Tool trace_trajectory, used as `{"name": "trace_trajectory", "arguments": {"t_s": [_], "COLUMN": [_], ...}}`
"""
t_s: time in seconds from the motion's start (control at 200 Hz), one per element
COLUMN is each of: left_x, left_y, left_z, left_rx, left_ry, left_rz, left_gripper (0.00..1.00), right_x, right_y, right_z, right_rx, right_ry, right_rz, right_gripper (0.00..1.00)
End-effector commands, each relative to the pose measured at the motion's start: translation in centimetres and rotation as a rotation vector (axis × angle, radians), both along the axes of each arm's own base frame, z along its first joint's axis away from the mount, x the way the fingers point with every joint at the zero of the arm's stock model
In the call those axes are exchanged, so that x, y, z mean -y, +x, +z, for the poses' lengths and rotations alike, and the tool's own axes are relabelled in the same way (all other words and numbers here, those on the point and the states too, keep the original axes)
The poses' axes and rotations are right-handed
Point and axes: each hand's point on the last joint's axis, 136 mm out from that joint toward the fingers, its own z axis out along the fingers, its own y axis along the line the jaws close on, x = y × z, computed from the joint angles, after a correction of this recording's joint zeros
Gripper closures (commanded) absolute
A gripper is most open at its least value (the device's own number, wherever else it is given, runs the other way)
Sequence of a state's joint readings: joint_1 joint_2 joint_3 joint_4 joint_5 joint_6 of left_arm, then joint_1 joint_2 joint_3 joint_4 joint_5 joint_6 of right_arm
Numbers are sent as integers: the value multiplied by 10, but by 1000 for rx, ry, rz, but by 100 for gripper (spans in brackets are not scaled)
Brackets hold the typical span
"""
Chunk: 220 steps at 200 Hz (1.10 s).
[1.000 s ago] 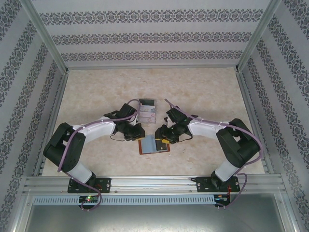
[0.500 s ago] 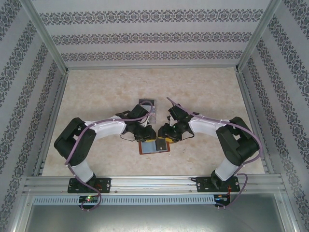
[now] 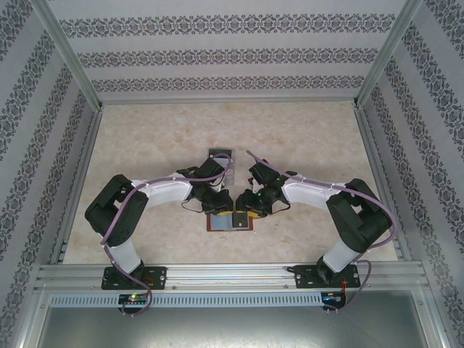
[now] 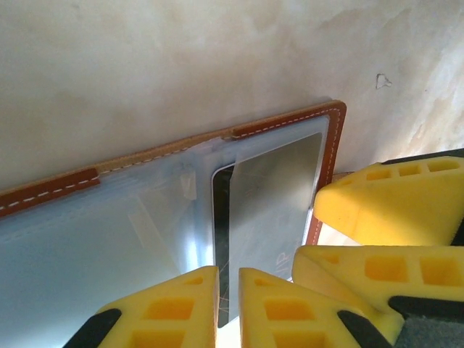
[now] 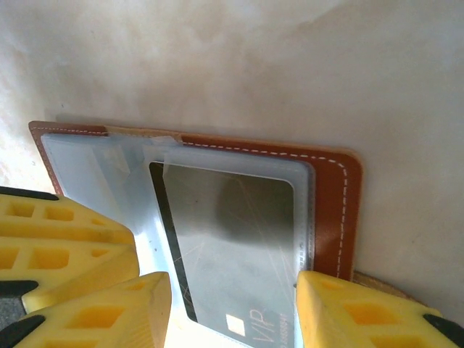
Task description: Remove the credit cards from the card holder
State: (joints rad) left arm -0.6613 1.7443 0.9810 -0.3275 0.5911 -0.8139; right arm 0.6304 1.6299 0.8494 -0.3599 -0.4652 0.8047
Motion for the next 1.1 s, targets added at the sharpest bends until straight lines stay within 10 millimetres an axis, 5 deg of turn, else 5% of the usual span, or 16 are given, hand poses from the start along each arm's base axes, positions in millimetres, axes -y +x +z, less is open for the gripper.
{"name": "trace_trajectory", "arguments": {"t_s": [0.0,0.605,1.094], "left_x": [14,25,28], "left_y": [6,4,6], "left_z": [7,-4,-2], "left_rx": [16,-35,-32], "left_ry": [-58,-104,-123], "left_rz": [1,-7,-6], "left_gripper": [86,77,87], "right_x": [-1,-16,-16], "right_y": [11,15,17], "right_z": [10,13,13], "right_rx": [38,33,38], "right_ry": [4,75,83], "right_rz": [-5,20,7], "right_gripper": [50,50,51]}}
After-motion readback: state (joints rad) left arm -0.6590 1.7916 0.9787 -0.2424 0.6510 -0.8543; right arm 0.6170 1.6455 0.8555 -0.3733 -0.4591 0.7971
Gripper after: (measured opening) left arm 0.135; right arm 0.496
